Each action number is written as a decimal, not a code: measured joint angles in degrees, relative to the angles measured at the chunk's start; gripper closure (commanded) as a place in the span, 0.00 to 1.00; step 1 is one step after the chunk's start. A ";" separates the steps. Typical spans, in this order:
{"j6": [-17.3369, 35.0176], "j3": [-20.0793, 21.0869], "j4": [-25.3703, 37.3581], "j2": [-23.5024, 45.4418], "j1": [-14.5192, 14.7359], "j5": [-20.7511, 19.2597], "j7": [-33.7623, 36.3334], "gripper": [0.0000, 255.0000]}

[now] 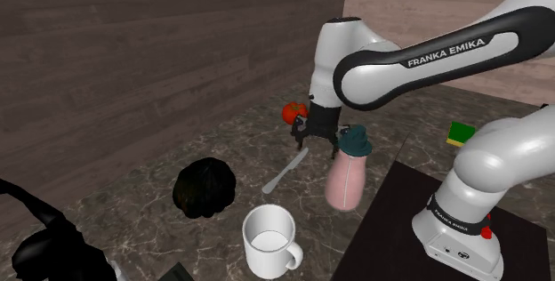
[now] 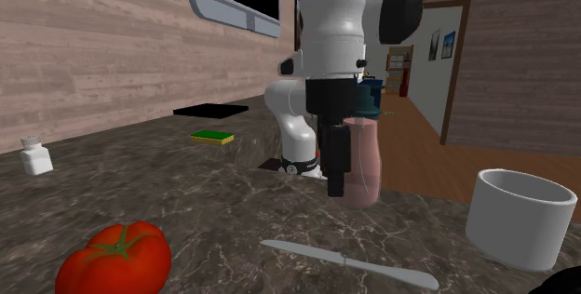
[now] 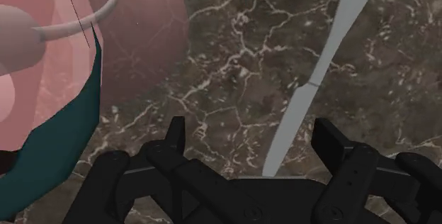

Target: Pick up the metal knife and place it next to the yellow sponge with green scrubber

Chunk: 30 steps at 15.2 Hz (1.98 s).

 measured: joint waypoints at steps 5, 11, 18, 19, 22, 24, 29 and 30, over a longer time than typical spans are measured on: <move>9.69 11.61 4.81 9.92 -9.68 -3.32 18.73 0.00; 15.92 16.43 4.64 15.66 -13.85 -6.42 23.48 0.00; 18.54 18.06 3.88 17.73 -15.06 -7.71 24.57 0.00; 18.55 18.06 3.88 17.73 -15.07 -7.72 24.58 0.00; 18.43 18.06 3.90 17.69 -15.04 -7.71 24.58 1.00; 17.44 18.05 4.03 17.52 -14.96 -7.71 24.59 1.00; 18.12 18.04 3.85 17.44 -14.86 -7.58 24.62 1.00; 18.23 18.11 3.90 17.55 -14.94 -7.67 24.65 1.00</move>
